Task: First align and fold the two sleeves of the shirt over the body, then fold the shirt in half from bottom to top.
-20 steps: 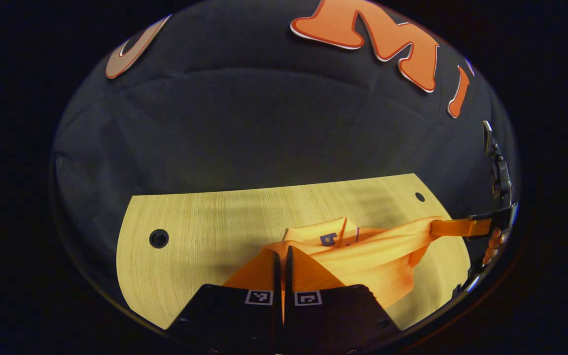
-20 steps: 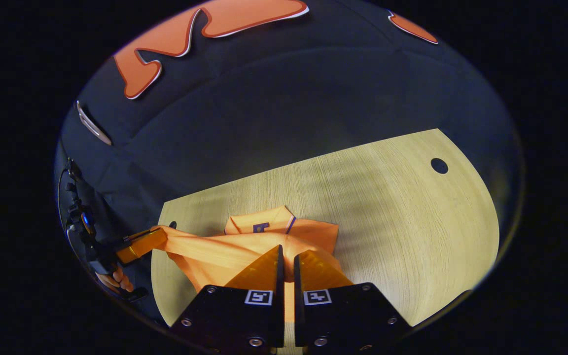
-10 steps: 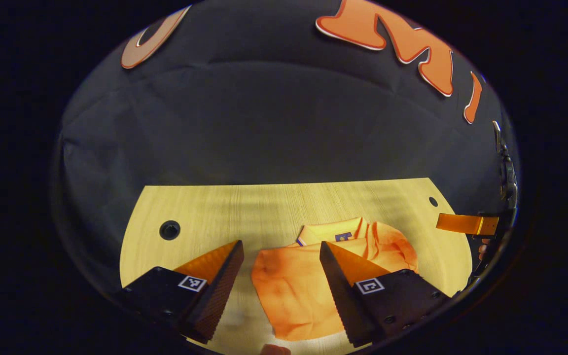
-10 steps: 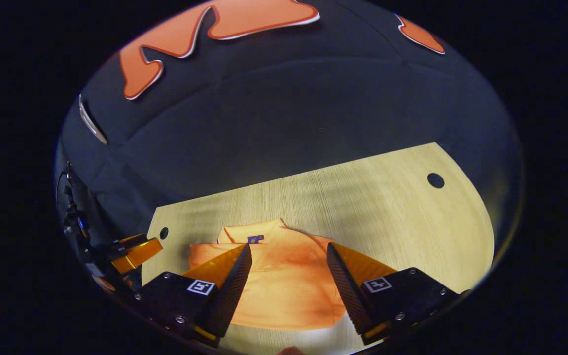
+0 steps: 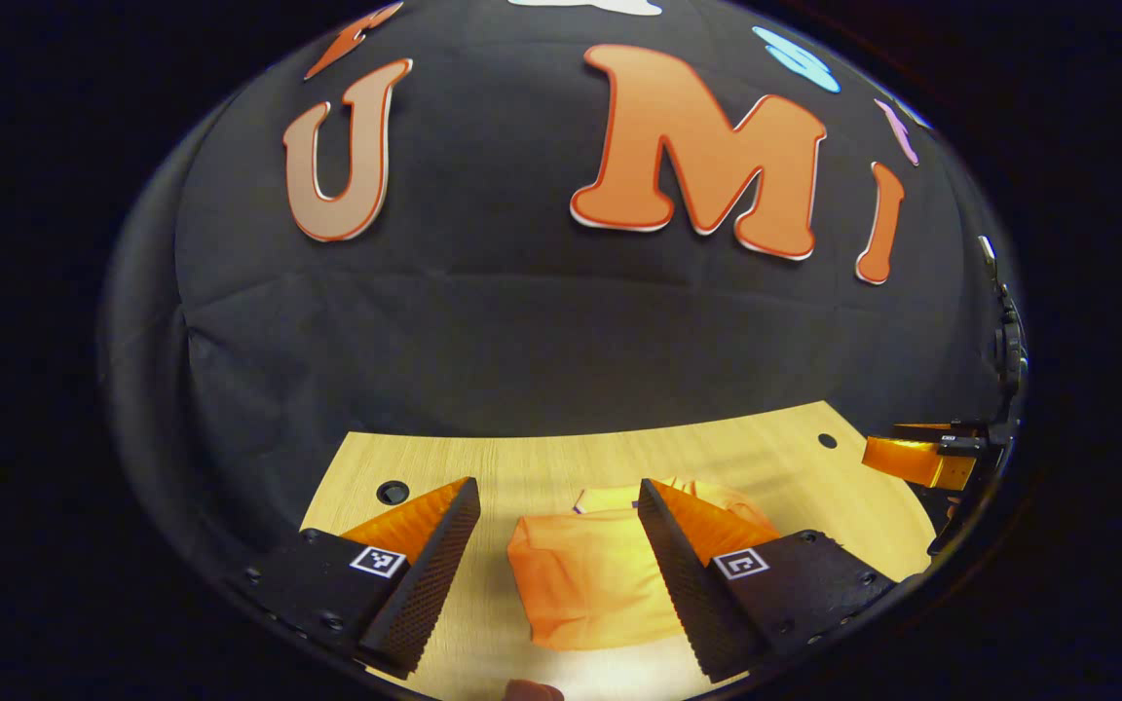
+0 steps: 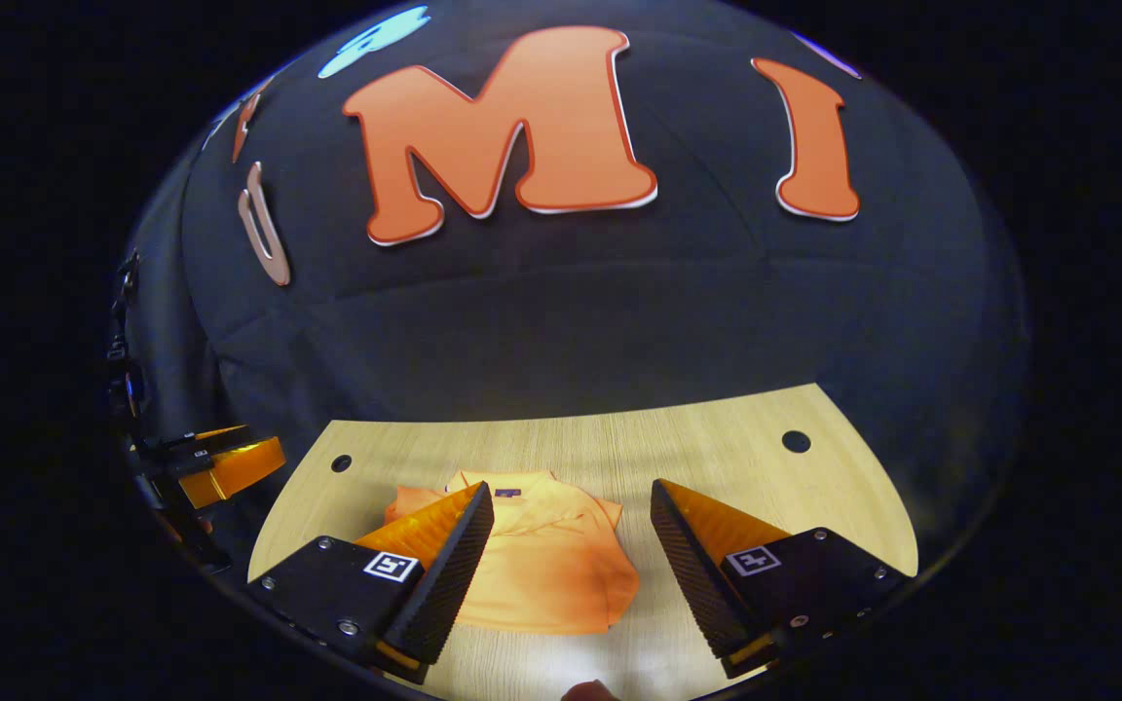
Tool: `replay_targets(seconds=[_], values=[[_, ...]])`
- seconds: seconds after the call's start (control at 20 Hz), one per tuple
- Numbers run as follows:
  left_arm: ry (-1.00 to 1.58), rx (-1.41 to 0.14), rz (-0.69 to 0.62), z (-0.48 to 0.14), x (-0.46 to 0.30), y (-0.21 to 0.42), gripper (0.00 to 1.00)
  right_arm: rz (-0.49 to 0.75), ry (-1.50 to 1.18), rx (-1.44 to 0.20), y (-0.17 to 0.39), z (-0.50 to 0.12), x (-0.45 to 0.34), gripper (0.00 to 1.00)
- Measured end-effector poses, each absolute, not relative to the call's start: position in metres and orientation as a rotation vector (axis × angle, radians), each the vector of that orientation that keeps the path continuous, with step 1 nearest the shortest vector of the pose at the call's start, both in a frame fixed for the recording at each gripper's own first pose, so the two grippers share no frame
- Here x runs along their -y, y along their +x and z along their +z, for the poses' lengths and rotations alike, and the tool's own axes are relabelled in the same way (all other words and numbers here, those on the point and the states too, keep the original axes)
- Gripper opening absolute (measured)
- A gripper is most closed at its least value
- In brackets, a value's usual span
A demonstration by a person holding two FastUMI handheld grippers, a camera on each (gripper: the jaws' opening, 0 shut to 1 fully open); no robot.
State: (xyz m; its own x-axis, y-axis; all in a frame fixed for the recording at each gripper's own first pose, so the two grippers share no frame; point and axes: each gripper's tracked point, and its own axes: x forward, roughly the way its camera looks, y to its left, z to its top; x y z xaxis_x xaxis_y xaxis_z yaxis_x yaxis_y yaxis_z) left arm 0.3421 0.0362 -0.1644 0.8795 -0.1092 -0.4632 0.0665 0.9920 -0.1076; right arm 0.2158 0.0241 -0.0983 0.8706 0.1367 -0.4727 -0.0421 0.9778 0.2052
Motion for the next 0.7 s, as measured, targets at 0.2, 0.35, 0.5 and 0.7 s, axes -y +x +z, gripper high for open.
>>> replay_targets(seconds=[0.2,0.35,0.5,0.7], values=[[-0.085,-0.381,-0.086,-0.115,-0.012,0.299,0.98,0.119,0.15,-0.432,0.172,-0.068,-0.019,0.99],[-0.091,-0.312,-0.082,-0.093,-0.002,0.253,0.98,0.109,0.116,-0.36,0.141,-0.048,-0.015,0.99],[-0.081,-0.273,-0.101,-0.086,0.018,0.222,0.98,0.143,0.111,-0.319,0.108,-0.039,-0.015,0.98],[-0.074,-0.171,-0.094,-0.072,0.036,0.175,0.98,0.158,0.113,-0.251,0.076,-0.03,-0.017,0.98]])
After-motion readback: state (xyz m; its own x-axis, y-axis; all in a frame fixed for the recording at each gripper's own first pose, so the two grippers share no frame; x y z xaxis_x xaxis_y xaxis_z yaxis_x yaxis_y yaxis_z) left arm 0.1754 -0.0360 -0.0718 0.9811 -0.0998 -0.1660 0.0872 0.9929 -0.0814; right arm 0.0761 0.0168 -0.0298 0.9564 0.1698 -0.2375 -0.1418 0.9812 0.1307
